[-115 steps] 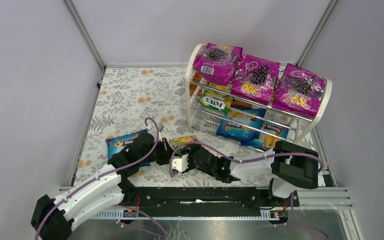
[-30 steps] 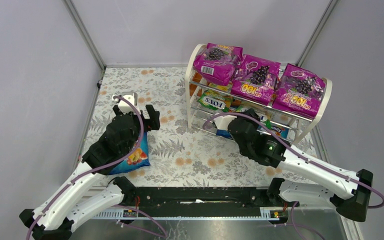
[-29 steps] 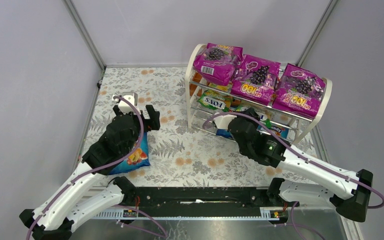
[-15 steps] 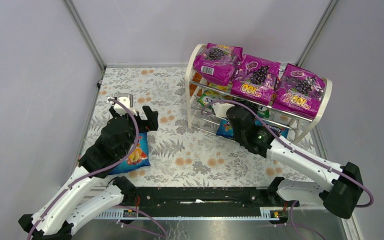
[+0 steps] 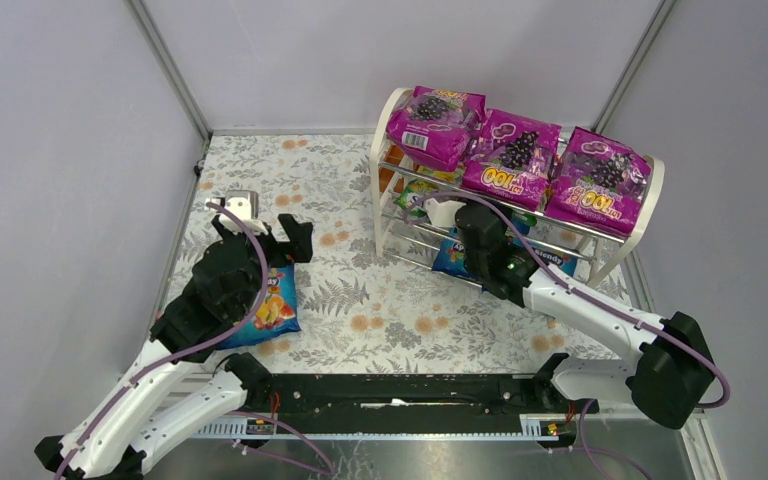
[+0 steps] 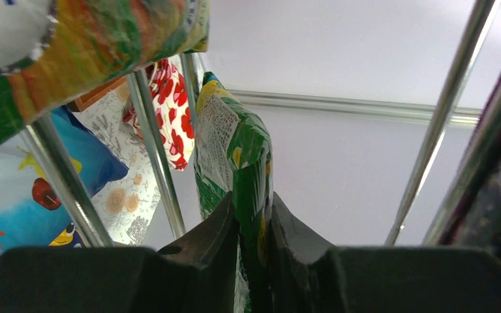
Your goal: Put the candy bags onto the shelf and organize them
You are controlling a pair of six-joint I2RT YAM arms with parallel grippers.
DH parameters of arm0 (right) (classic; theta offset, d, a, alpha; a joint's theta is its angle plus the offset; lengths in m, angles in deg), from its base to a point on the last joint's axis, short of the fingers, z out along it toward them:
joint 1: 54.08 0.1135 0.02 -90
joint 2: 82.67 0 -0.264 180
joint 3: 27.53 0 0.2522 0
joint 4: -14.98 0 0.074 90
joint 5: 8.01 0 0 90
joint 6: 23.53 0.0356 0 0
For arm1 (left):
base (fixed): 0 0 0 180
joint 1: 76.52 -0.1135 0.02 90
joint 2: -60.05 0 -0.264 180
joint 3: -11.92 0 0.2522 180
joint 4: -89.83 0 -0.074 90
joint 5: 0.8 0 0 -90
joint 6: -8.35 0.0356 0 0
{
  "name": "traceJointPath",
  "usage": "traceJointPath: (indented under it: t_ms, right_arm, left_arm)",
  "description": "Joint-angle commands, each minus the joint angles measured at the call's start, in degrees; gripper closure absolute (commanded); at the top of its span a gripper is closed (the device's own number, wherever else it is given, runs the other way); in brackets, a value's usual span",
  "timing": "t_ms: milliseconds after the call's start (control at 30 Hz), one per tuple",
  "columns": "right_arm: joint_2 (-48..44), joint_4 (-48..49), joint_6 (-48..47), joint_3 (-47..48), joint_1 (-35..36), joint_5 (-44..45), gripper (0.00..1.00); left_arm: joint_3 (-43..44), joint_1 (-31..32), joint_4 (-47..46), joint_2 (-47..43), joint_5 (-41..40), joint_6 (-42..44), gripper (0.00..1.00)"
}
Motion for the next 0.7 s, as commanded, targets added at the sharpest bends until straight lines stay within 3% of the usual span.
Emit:
traceJointPath:
  t_ms: [0, 333, 533, 667]
  right_arm:
    - [-0.57, -0.23, 1.18, 0.41, -0.79, -4.90, 0.95]
    - [-2.06, -12.64, 10.56, 2.75, -0.96, -8.90, 0.74]
    - [-2.69, -22.11, 18.75, 6.71, -0.92, -12.65, 0.49]
    - [-3.46, -28.14, 23.09, 8.88, -0.88, -14.72, 0.40]
  left_arm:
    - [-0.34, -0.34, -2.91, -0.80, 0.96, 0.57, 0.02]
    - [-0.39, -0.34, -2.92, -0.35, 1.49, 0.49, 0.02]
    - [-0.38, -0.29, -2.96, 0.19, 1.69, 0.40, 0.02]
    - [-0.45, -0.38, -2.89, 0.68, 1.57, 0.40, 0.02]
